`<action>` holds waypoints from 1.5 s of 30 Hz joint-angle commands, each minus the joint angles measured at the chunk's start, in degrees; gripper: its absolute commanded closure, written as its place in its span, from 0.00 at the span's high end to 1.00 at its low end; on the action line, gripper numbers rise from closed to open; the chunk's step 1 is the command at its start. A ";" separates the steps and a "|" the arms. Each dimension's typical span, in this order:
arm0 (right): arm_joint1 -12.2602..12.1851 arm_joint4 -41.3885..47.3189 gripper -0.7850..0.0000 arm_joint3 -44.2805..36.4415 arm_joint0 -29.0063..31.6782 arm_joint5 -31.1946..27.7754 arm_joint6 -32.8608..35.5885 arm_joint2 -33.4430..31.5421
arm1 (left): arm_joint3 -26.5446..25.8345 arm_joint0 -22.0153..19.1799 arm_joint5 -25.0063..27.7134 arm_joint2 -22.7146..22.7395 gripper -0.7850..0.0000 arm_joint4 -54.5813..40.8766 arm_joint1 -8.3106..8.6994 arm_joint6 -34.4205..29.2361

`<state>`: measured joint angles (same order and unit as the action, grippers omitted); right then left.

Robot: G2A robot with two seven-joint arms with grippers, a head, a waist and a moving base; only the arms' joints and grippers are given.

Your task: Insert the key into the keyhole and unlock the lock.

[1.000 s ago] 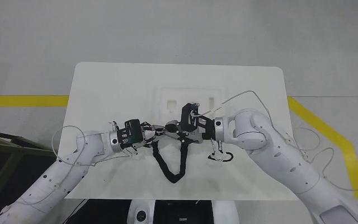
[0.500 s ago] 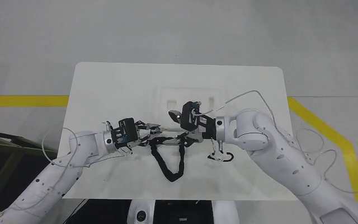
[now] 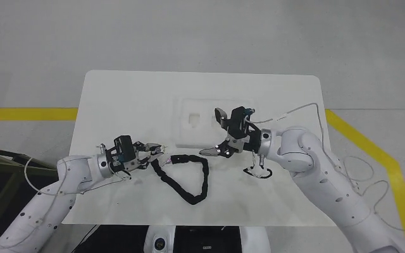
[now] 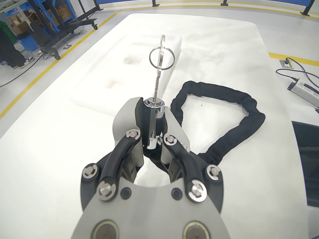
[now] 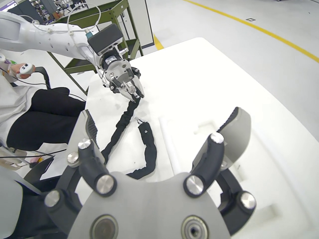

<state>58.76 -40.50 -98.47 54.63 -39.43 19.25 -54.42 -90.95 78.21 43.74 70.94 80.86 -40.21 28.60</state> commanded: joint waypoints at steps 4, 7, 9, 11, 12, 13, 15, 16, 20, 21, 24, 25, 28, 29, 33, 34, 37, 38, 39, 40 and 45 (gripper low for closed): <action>-0.37 -1.26 1.00 0.88 2.41 1.19 -2.88 -2.90 | 0.71 2.43 -2.12 4.37 0.00 0.26 0.59 -3.15; -0.64 -1.63 1.00 0.93 3.97 1.30 -3.94 -4.54 | 0.51 3.03 -2.23 6.12 0.00 -0.17 0.76 -5.89; -0.74 -1.71 1.00 0.68 4.72 1.40 -4.05 -5.23 | 0.67 2.92 -2.05 6.63 0.00 -0.82 0.72 -7.60; -0.83 -1.64 1.00 0.71 5.41 1.52 -4.25 -5.93 | 0.83 2.39 -2.41 6.80 0.00 -1.12 0.60 -9.44; -0.88 -1.71 1.00 0.85 5.74 1.43 -4.33 -6.31 | 0.99 2.07 -2.73 6.75 0.00 -1.38 0.49 -10.22; -0.95 -1.76 1.00 1.10 6.07 1.22 -4.62 -6.80 | 1.07 1.71 -3.10 6.65 0.00 -1.42 0.39 -11.23; -1.00 -1.96 1.00 1.01 6.58 1.14 -4.97 -7.32 | 0.96 0.95 -3.59 6.19 0.18 -1.71 0.14 -12.62; -1.00 -2.08 1.00 1.06 6.78 1.30 -5.13 -7.51 | 0.88 0.50 -3.74 5.88 0.34 -1.44 0.02 -13.44; -1.01 -2.60 1.00 1.72 7.38 0.93 -6.16 -8.37 | 2.02 -1.24 -4.79 4.67 0.47 -2.06 -0.59 -14.92; -1.01 -2.64 1.00 1.92 7.45 0.79 -6.31 -8.55 | 2.27 -1.63 -5.01 4.38 0.51 -2.04 -0.73 -15.17; -0.97 -2.79 1.00 2.20 7.54 0.61 -6.48 -8.90 | 2.95 -2.58 -5.23 3.66 0.68 -2.26 -1.12 -15.13; -0.97 -2.84 1.00 2.40 7.53 0.52 -6.57 -9.11 | 3.12 -2.83 -5.06 3.43 0.74 -2.40 -1.24 -14.92; -0.94 -3.31 1.00 2.64 7.58 0.22 -7.09 -9.58 | 3.68 -3.52 -4.88 3.15 0.93 -3.05 -1.56 -13.25; -0.92 -3.82 1.00 2.59 7.53 0.18 -7.32 -9.69 | 3.89 -3.64 -4.55 3.25 0.98 -3.48 -1.64 -11.92; -0.83 -5.65 1.00 2.92 7.42 0.76 -8.63 -10.35 | 5.40 -3.60 -3.25 4.63 1.00 -4.49 -1.73 -5.17; -0.82 -6.15 1.00 3.13 7.46 1.32 -9.17 -10.70 | 5.78 -3.58 -3.32 5.19 1.00 -4.32 -1.72 -3.36; -0.88 -8.33 1.00 3.17 8.21 3.22 -11.76 -12.33 | 6.90 -3.34 -5.66 7.44 1.00 -1.48 -1.49 -0.37; -0.93 -9.30 1.00 3.09 8.64 3.98 -12.68 -13.03 | 6.58 -2.94 -5.91 8.06 1.00 -1.55 -1.47 1.92; -1.00 -10.29 1.00 3.00 9.14 4.77 -13.47 -13.77 | 6.97 -2.56 -5.79 8.84 1.00 -1.65 -1.41 3.99; -1.07 -11.10 1.00 2.73 9.67 5.54 -14.32 -14.53 | 7.44 -2.39 -6.19 9.80 1.00 -1.14 -1.30 5.31; -1.45 -13.91 1.00 1.20 12.80 10.26 -17.08 -18.79 | 9.52 -2.29 -7.17 13.69 1.00 -1.87 -1.11 11.10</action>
<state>57.37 -54.18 -96.93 66.90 -30.07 2.34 -72.34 -81.90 76.01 36.80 83.90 79.48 -41.32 38.69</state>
